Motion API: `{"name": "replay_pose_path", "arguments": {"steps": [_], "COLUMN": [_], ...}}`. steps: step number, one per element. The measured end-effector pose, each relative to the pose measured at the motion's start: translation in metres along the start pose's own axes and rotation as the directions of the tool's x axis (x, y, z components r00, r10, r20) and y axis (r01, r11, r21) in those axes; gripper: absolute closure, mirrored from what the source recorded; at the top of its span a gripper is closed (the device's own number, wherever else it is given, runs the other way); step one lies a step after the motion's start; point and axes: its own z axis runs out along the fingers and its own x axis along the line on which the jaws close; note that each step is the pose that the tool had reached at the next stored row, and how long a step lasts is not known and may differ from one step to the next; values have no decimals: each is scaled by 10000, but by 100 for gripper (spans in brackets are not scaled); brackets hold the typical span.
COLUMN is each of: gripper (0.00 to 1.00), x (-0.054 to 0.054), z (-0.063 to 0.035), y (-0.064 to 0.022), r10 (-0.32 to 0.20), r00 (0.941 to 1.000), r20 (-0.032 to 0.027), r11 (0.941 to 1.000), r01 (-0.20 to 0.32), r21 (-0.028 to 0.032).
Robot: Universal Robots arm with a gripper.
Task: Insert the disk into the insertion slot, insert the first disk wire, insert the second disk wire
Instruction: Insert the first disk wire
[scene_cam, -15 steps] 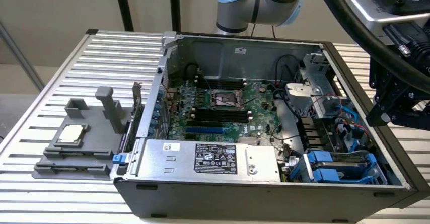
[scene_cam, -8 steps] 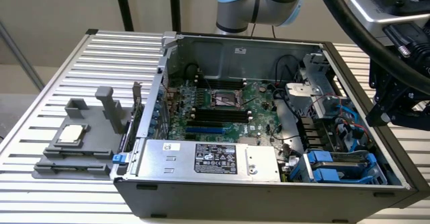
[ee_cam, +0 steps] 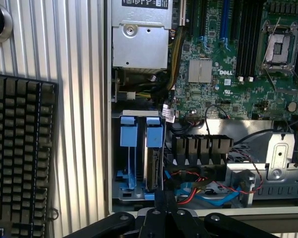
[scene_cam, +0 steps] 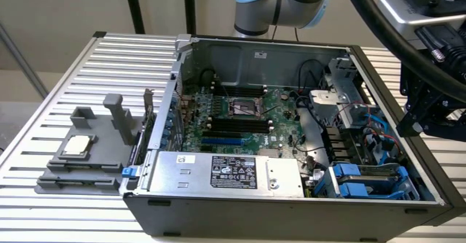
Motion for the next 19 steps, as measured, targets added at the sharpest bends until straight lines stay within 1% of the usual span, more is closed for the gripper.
{"name": "replay_pose_path", "arguments": {"steps": [6, 9, 15, 19], "gripper": [89, 89, 89, 89], "x": [0, 4, 15, 24], "z": [0, 39, 173, 277], "y": [-1, -41, -159, -312], "r10": [1, 0, -16, -17], "r00": [10000, 10000, 10000, 10000], "r20": [3, 3, 7, 9], "r11": [10000, 10000, 10000, 10000], "r01": [-1, 0, 16, 17], "r21": [0, 0, -2, -22]}}
